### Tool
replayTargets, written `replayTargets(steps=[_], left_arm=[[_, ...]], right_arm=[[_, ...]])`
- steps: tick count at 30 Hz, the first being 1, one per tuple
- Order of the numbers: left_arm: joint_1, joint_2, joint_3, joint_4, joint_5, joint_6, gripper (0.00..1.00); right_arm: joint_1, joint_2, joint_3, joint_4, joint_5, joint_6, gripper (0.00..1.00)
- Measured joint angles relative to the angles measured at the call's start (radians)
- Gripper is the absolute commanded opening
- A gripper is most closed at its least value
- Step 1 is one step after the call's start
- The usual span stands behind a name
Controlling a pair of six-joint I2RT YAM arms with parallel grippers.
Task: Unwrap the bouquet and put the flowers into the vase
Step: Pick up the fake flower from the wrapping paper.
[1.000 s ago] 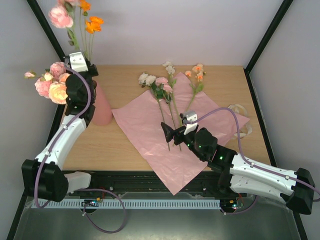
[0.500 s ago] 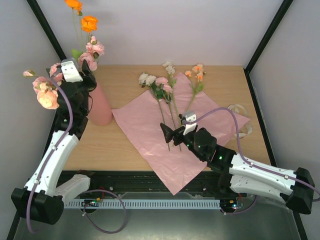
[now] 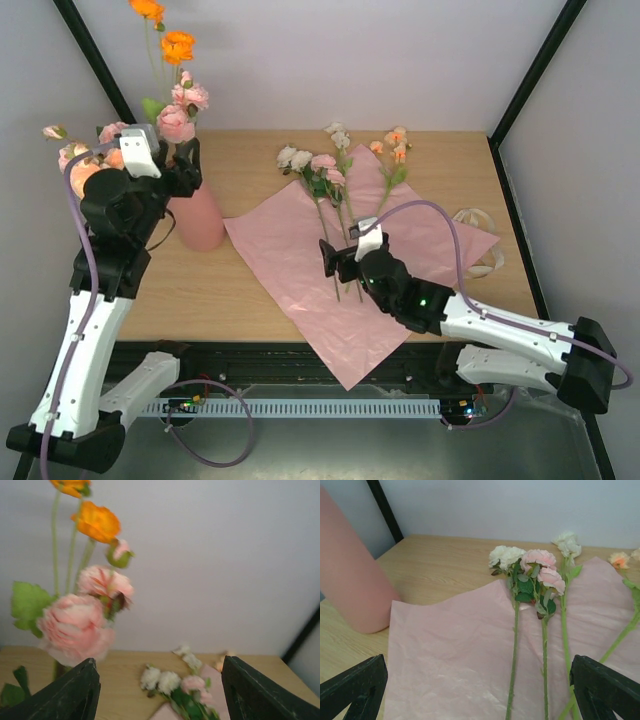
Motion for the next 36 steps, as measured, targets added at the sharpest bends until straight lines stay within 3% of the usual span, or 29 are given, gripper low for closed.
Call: replayTargets(steps=[5,10,15,23,36], left_arm=[[0.0,-0.063,-0.013,-0.062,0.198,-0.011,1.0],[-0.002,-0.111,-0.075,-0.052,0.409,-0.026,0.99],[-0.051,-0.111,-0.161,-0.055,0.537,-0.031,1.0],[-0.153,-0.095,-0.286,-0.041,0.586,-0.035,1.0],[-0.18,-0.1,-0.439,-0.005,0.569,-0.035,0.99]], right_arm=[[-0.033,0.096,0.087,-0.082,0.027,0.043,0.99],[-0.143,0.161,0.114,-0.145,0.03,0.081,1.0],[-0.29,0.208,0.12,-0.178,0.0,0.126,0.87],[-0.476,0.321,0.112,-0.166,-0.142,0.243,0.52],[-0.638,0.57,0.045,0.114,-0.398,0.457,0.37]])
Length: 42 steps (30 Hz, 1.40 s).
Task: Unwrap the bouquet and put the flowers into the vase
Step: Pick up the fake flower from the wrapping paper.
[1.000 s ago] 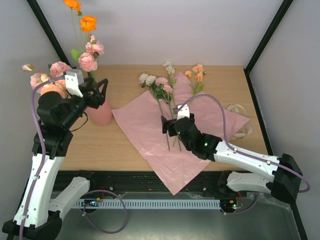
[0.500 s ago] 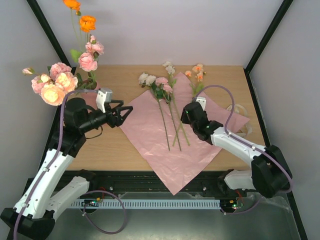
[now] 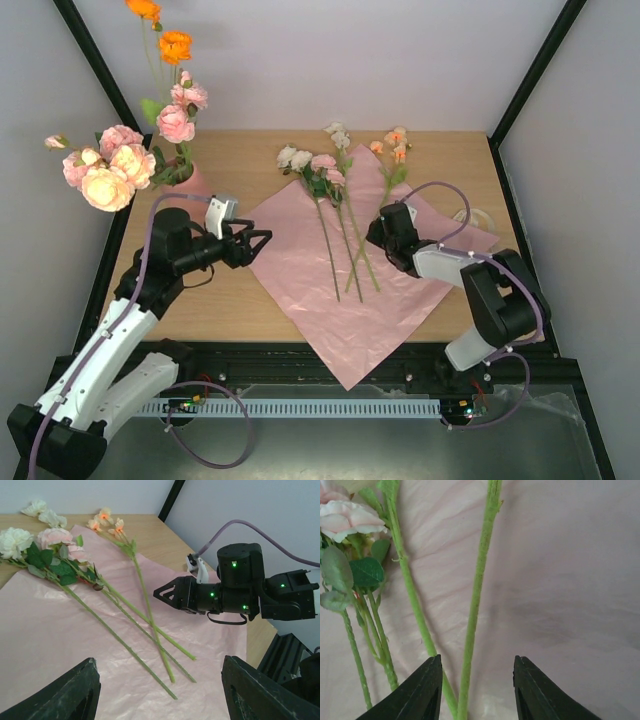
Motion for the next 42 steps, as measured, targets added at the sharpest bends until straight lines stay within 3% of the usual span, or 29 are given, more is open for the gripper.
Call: replayTargets(steps=[11,35,42], left_arm=[[0.0,-0.014,-0.002,0.0,-0.047,0.009,1.0],[0.0,-0.03,-0.012,-0.002,-0.077,0.01,1.0],[0.0,-0.029,-0.012,-0.003,-0.087,0.017,0.99]], right_arm=[[-0.013,0.106,-0.001,0.152,-0.048,0.092,0.33],[-0.019,0.182,-0.016,0.269,-0.06,0.126,0.02],[-0.023,0.146,-0.05,0.293,-0.059,0.13,0.01]])
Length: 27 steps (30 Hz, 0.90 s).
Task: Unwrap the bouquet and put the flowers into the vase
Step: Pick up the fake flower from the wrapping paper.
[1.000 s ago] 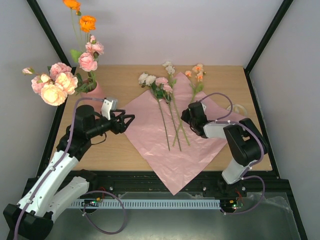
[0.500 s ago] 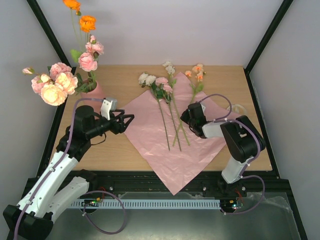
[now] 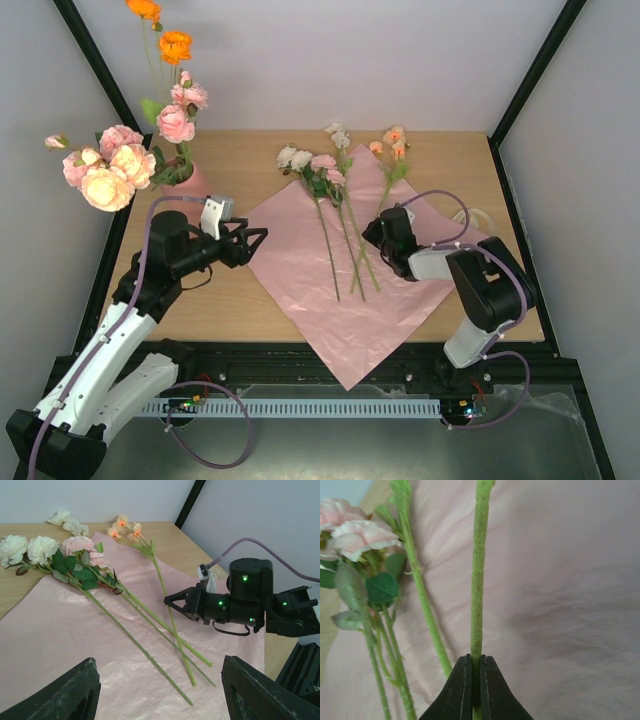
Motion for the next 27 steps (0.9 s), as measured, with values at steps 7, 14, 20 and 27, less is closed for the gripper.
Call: replayTargets(steps=[7,14,20,27], left_arm=[[0.0,0.0,0.0,-0.005,-0.013,0.004,1.0],[0.0,0.0,0.0,-0.008,-0.021,0.004,1.0],[0.0,-0.001,0.0,-0.008,-0.056,-0.008,0.99],[0.0,-0.003,0.0,0.005,-0.074,-0.028,0.99]], right_arm=[[0.0,-0.124,-0.031,0.009,0.014,-0.014,0.01],[0.0,-0.266,-0.08,0.015,0.068,-0.078,0.01],[0.002,-0.393,-0.127,0.031,0.109,-0.209,0.01],[0.024,-0.551,-0.149,0.032,0.134,-0.387,0.01]])
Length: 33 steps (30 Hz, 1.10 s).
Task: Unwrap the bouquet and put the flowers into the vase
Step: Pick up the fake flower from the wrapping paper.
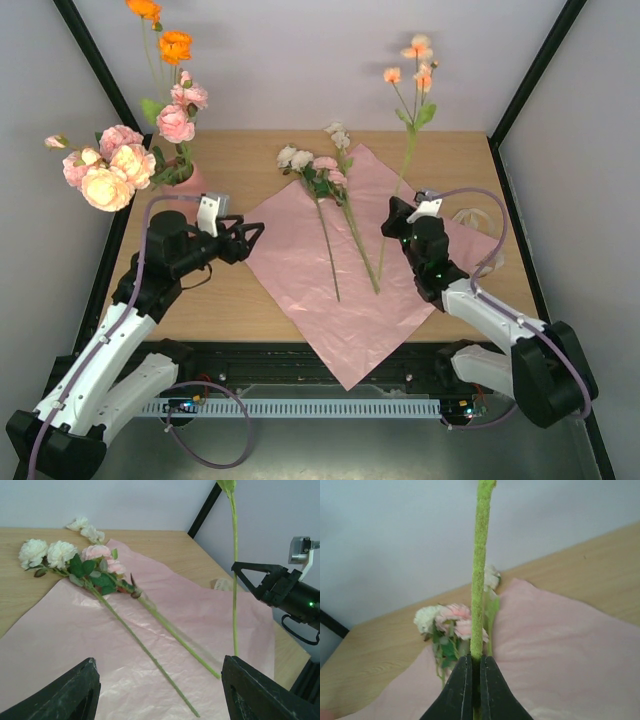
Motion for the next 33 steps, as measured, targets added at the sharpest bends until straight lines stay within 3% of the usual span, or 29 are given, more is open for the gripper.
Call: replayTargets(steps=[9,16,27,33], left_arm=[[-0.007,0.01,-0.005,0.125,0.106,-0.101,0.87],[-0.072,0.077,-0.009,0.209,0.155,-0.177,0.79],[-0.227,0.128,0.019,0.314,0.096,-0.24,0.66],[-0.271,0.202,0.053,0.436,0.069,-0.301,0.65]], right_arm=[[0.082,-0.149,-0.024,0.036,0.003,-0.158,0.01],[0.129,-0.197,-0.128,0.126,-0.049,-0.206,0.01],[0.163,-0.348,-0.148,0.199,-0.209,-0.147,0.01],[0.205,-0.364,-0.172,0.265,-0.274,-0.061,0.01]])
